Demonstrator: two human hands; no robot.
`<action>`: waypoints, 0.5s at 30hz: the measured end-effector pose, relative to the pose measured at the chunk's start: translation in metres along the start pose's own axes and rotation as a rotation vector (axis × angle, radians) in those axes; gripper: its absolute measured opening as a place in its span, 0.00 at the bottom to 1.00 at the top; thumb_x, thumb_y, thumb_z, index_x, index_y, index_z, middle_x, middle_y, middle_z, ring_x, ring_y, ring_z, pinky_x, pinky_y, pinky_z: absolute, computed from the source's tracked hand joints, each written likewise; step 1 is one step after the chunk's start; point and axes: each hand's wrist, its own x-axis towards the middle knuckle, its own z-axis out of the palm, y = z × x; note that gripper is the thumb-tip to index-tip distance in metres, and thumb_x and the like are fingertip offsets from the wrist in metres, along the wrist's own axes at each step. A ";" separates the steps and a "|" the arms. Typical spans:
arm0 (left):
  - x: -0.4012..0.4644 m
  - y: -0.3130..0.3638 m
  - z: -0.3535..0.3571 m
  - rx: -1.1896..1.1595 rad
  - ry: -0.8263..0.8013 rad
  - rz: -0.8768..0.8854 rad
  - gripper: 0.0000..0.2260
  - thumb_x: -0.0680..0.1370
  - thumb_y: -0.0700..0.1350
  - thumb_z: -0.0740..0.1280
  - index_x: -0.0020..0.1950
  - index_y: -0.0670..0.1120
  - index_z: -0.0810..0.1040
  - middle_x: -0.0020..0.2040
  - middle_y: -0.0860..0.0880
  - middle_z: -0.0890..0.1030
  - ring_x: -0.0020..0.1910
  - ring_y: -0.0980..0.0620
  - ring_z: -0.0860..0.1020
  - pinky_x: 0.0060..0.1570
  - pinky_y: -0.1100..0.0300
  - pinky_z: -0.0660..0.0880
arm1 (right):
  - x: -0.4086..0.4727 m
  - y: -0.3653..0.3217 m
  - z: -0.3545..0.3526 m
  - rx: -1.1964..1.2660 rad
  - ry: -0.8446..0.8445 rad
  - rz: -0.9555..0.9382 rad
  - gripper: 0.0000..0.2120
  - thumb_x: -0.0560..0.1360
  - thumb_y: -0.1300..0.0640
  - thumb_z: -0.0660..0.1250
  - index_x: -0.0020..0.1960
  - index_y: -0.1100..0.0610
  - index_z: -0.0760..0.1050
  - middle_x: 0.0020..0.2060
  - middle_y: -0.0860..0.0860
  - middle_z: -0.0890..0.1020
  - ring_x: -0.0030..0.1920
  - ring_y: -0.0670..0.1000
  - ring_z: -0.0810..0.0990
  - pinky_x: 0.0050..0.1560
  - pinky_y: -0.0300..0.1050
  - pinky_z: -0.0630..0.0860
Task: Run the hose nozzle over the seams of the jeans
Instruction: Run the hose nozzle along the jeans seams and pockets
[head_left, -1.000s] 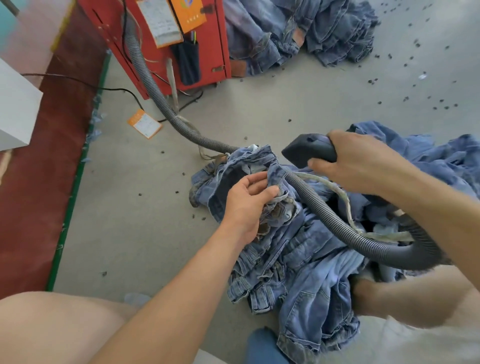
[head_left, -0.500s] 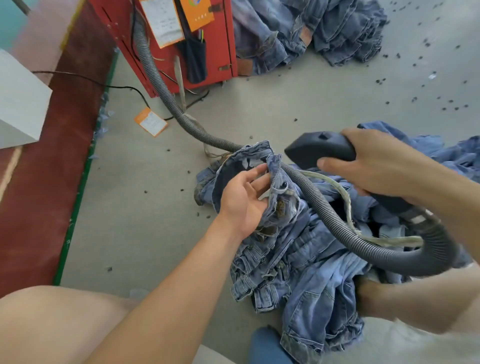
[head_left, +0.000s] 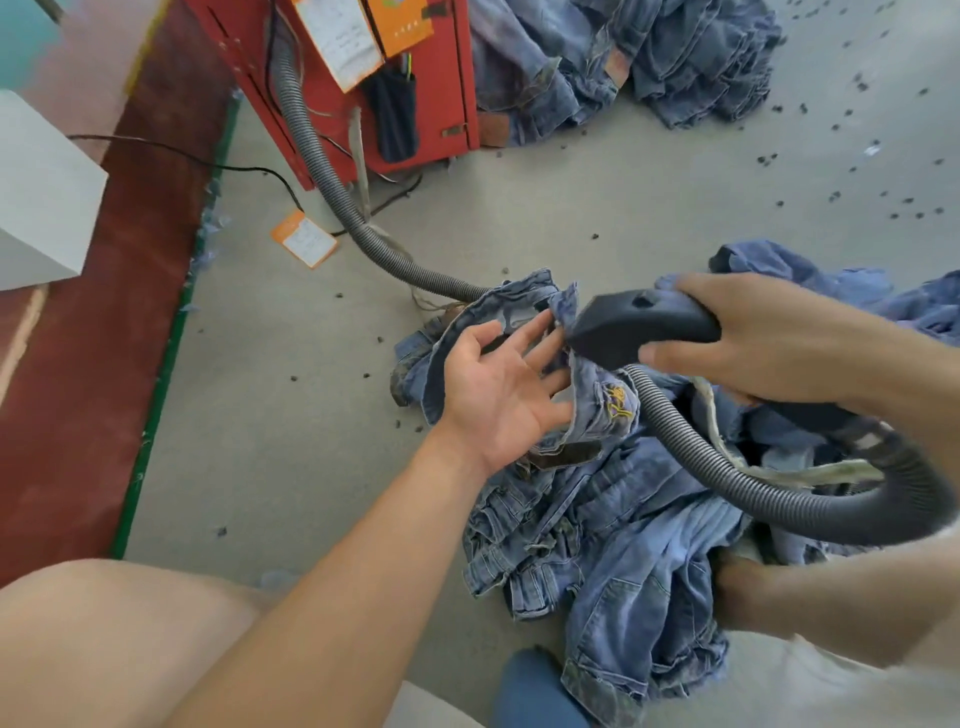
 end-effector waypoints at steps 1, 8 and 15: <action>0.001 -0.002 0.001 0.012 -0.003 -0.004 0.29 0.79 0.56 0.57 0.78 0.44 0.69 0.71 0.42 0.77 0.66 0.39 0.76 0.65 0.39 0.73 | 0.003 -0.002 0.006 -0.015 -0.020 -0.009 0.14 0.73 0.36 0.68 0.44 0.44 0.71 0.27 0.46 0.81 0.22 0.45 0.79 0.27 0.41 0.71; -0.003 -0.003 0.004 -0.067 -0.083 -0.028 0.32 0.80 0.56 0.56 0.81 0.43 0.64 0.78 0.41 0.69 0.79 0.36 0.64 0.74 0.29 0.57 | 0.017 0.003 -0.003 -0.053 0.206 0.124 0.12 0.78 0.41 0.68 0.48 0.48 0.72 0.36 0.51 0.80 0.33 0.52 0.80 0.34 0.47 0.74; -0.001 0.000 0.005 -0.074 -0.053 0.003 0.34 0.80 0.59 0.53 0.82 0.43 0.62 0.71 0.42 0.76 0.59 0.40 0.79 0.53 0.44 0.75 | 0.008 -0.012 0.019 -0.170 0.031 -0.011 0.13 0.75 0.37 0.67 0.45 0.45 0.70 0.36 0.46 0.79 0.36 0.47 0.76 0.35 0.47 0.68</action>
